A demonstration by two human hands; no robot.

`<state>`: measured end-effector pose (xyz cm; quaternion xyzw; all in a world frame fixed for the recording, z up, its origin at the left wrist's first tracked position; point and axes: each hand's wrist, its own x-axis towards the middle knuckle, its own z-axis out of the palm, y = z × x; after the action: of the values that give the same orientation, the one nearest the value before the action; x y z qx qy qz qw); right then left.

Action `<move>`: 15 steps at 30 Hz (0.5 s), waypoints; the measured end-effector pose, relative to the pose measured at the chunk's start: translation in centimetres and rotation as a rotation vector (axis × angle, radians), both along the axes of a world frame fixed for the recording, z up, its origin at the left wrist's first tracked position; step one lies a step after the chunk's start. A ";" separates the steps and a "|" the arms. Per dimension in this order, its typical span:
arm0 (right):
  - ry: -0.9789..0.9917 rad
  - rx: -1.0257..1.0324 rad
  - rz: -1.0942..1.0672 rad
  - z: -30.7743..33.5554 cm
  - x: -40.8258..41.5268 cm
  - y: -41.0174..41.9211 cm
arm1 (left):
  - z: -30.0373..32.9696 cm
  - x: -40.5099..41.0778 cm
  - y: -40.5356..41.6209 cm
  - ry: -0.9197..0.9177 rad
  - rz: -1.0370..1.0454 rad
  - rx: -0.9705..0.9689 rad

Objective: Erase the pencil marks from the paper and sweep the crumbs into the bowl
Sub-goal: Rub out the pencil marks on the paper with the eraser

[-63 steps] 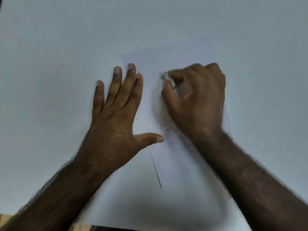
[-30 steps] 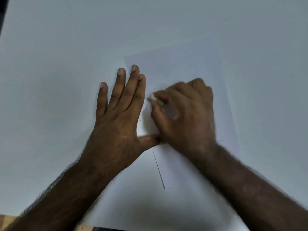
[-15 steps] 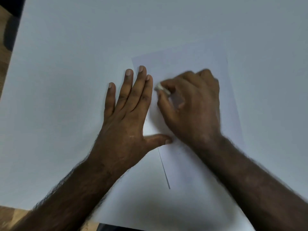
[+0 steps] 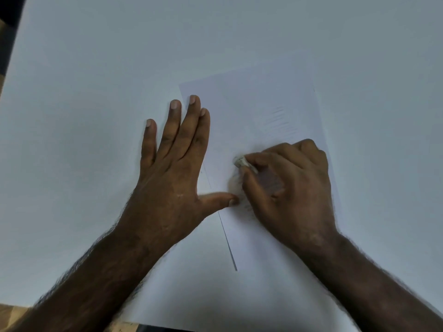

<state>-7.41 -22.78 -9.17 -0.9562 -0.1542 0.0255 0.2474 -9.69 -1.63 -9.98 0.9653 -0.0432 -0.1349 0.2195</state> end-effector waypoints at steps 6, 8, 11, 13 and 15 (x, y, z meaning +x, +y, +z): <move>0.050 0.098 -0.046 -0.6 -0.1 0.6 | 0.7 0.7 -0.9 -0.046 -0.038 -0.033; 0.054 0.116 -0.055 -0.7 -0.2 0.6 | 0.4 1.1 -1.2 -0.031 -0.030 -0.057; 0.040 0.116 -0.043 -0.6 -0.5 0.6 | 0.1 1.2 -1.2 -0.010 -0.032 -0.051; 0.035 0.094 0.008 -0.4 -1.0 1.0 | 0.2 1.3 -1.0 0.000 -0.044 -0.054; 0.009 0.068 0.075 -0.3 -1.0 1.3 | 0.4 1.3 -0.8 0.002 -0.058 -0.045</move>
<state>-8.38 -21.50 -9.47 -0.9406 -0.1898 0.0338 0.2796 -8.40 -2.45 -9.62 0.9583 -0.0741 -0.1414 0.2371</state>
